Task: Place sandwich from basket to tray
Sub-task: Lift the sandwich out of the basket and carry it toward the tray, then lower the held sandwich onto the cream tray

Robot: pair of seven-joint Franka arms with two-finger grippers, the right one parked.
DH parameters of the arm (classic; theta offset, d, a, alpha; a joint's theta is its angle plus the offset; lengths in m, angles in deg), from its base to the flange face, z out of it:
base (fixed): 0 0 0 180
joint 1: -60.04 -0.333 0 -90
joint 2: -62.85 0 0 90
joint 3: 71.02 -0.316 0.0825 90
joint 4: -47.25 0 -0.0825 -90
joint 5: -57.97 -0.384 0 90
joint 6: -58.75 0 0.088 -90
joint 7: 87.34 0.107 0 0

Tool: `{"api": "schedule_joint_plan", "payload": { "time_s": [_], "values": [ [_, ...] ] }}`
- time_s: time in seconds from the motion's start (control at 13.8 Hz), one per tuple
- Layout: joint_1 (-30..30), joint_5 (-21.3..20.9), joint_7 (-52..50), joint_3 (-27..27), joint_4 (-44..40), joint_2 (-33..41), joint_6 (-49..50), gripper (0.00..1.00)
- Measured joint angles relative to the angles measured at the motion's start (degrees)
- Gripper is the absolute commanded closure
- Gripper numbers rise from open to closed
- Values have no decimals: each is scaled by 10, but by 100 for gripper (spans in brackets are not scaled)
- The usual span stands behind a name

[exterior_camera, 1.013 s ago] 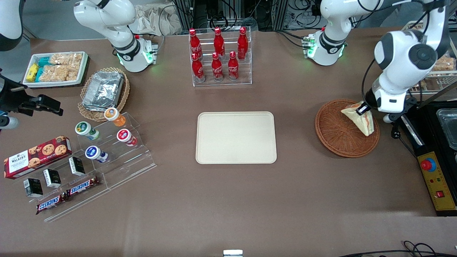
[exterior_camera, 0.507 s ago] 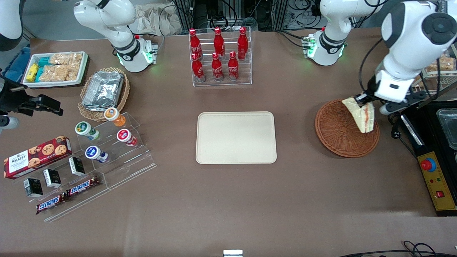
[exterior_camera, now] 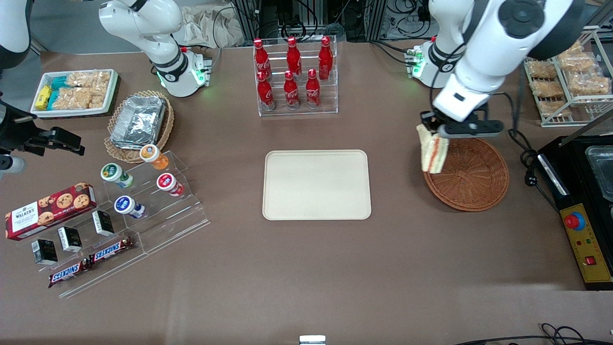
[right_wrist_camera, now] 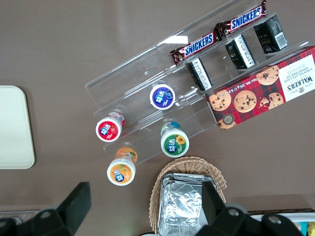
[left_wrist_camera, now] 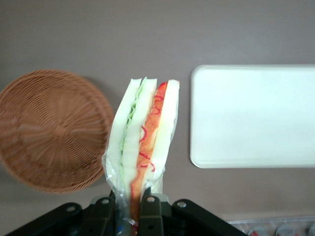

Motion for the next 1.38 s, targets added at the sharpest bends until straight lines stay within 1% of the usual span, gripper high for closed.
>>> {"api": "schedule_joint_plan", "payload": {
  "time_s": [0.22, 0.36, 0.51, 0.65, 0.94, 1.09, 1.38],
  "values": [
    [70, -6, 52, 2, -49, -58, 23, 100],
    [111, -30, 83, 4, -82, -102, 35, 100],
    [137, -42, 80, 5, -95, -139, 36, 100],
    [148, -44, 51, 5, -98, -174, 34, 100],
    [150, -45, -11, 4, -98, -233, 18, 100],
    [150, -45, -29, 3, -98, -258, 3, 100],
    [150, -45, -99, 3, -98, -307, -43, 100]
  ]
}}
